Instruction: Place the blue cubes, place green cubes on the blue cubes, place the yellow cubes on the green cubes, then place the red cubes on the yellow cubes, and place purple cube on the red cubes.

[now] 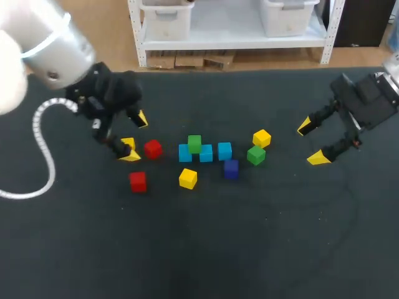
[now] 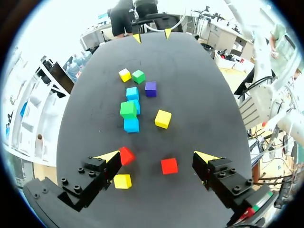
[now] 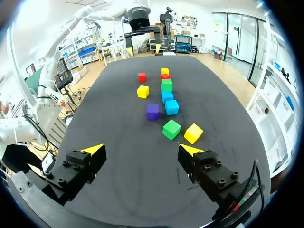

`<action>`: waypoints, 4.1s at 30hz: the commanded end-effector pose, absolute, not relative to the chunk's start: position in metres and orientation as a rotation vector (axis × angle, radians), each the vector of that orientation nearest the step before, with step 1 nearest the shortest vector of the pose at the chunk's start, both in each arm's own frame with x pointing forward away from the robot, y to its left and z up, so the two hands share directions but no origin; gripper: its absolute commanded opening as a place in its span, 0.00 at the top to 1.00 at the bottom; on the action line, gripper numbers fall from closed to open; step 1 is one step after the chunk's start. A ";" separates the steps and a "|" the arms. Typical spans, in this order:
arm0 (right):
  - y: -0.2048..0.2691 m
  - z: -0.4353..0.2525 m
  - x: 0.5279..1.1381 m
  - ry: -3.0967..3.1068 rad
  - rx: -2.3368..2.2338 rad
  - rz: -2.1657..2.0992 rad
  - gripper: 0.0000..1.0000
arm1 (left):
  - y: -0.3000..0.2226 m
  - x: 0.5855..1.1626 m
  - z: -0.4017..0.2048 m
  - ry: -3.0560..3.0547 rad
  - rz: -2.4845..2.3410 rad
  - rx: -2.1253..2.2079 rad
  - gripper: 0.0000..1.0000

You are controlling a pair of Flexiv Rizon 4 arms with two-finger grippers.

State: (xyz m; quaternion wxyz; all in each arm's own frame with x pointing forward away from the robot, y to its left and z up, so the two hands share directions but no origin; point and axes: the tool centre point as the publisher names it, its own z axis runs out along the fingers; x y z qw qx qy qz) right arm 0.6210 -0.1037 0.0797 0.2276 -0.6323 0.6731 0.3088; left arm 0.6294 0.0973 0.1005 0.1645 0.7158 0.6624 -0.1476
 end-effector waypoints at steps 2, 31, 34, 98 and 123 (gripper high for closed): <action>-0.104 0.079 0.621 1.852 -1.742 0.852 0.00 | 0.120 0.611 0.111 1.792 -0.438 1.919 0.00; -0.078 0.082 0.640 1.572 -2.181 0.675 0.00 | 0.133 0.595 0.127 1.769 -0.424 1.975 0.00; -0.064 0.083 0.646 1.479 -2.294 0.630 0.00 | 0.133 0.595 0.127 1.769 -0.424 1.975 0.00; -0.030 -0.003 0.683 1.270 -2.419 0.710 1.00 | 0.133 0.595 0.127 1.769 -0.424 1.975 0.00; 0.015 0.052 0.693 1.782 -1.975 0.606 1.00 | 0.133 0.595 0.127 1.769 -0.424 1.975 0.00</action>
